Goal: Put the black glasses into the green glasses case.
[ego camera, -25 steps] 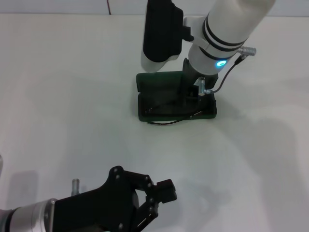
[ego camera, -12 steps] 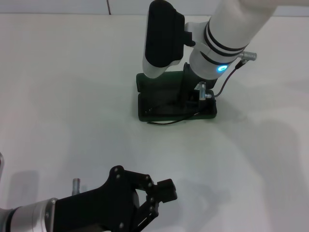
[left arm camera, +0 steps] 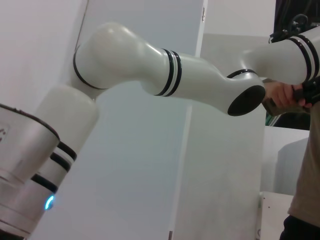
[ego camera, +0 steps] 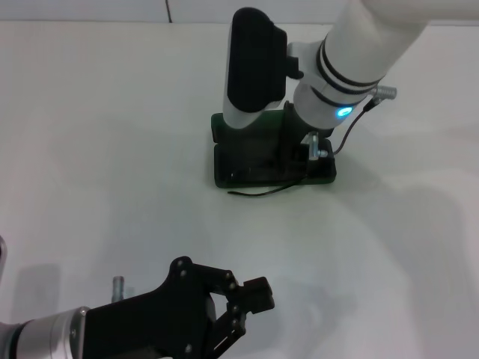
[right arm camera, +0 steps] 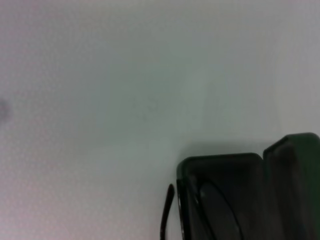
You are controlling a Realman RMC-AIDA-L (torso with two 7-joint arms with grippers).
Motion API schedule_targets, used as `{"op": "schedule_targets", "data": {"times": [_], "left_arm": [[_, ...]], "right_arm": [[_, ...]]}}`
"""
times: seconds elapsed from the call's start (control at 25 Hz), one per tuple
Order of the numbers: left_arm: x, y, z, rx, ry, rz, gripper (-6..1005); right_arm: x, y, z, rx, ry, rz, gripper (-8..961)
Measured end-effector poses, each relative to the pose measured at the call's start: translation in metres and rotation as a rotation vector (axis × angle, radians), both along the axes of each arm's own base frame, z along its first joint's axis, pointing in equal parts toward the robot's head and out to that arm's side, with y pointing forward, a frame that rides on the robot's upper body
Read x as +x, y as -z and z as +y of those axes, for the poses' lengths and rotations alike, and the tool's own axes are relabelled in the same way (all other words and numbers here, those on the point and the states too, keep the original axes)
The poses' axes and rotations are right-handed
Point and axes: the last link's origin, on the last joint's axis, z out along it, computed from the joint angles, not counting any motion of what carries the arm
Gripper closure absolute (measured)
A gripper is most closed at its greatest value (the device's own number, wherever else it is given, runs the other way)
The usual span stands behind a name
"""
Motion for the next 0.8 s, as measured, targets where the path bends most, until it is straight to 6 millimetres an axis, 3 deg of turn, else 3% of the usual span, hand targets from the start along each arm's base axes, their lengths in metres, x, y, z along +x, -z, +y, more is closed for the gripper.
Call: {"op": "schedule_targets", "data": {"times": [0.8], "left_arm": [[-0.0003,0.0000,-0.0002,0.000,-0.003,0.000,922]], "right_arm": [[0.0000,0.0043,-0.0072,-0.024,-0.007,0.013,872]]}}
